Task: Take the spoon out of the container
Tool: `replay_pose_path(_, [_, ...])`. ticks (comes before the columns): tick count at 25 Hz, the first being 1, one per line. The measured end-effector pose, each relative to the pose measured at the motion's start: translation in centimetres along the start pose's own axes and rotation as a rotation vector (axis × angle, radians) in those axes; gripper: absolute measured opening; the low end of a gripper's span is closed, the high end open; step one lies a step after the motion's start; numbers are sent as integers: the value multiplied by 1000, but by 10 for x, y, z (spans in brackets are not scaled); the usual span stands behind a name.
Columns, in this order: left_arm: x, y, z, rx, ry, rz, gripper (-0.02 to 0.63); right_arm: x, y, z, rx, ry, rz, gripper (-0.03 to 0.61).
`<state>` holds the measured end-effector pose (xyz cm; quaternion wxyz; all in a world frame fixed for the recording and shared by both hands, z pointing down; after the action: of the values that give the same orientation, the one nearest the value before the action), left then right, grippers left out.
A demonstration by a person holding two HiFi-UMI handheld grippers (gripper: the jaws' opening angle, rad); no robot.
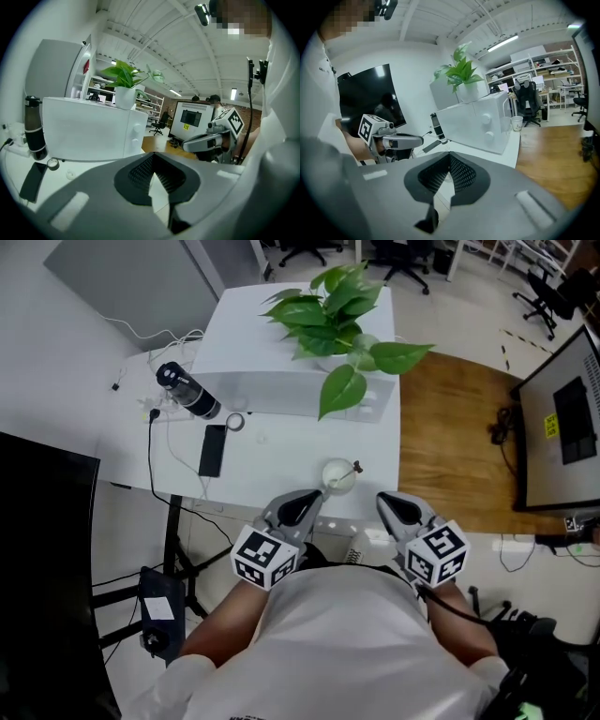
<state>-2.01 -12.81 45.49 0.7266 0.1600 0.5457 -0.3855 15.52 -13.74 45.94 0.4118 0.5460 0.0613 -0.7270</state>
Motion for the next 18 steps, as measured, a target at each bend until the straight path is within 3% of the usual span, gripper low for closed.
replay_pose_path(12, [1, -47, 11, -88, -57, -1, 5, 13, 6, 36, -94, -29, 23, 9])
replay_pose_path(18, [-6, -58, 16, -158, -69, -7, 5, 5, 16, 53, -171, -64, 39, 46])
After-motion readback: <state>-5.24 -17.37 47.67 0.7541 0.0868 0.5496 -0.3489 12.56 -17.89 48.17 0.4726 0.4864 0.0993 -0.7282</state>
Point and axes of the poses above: the fingertips, and each gripper's own axes: z forward along the fingers, y to its right, x out of its top, the point moved 5 cm from there along -z, backward along the fingers, and after that the axes turned 3 degrees about z, right-handed, at the moved point
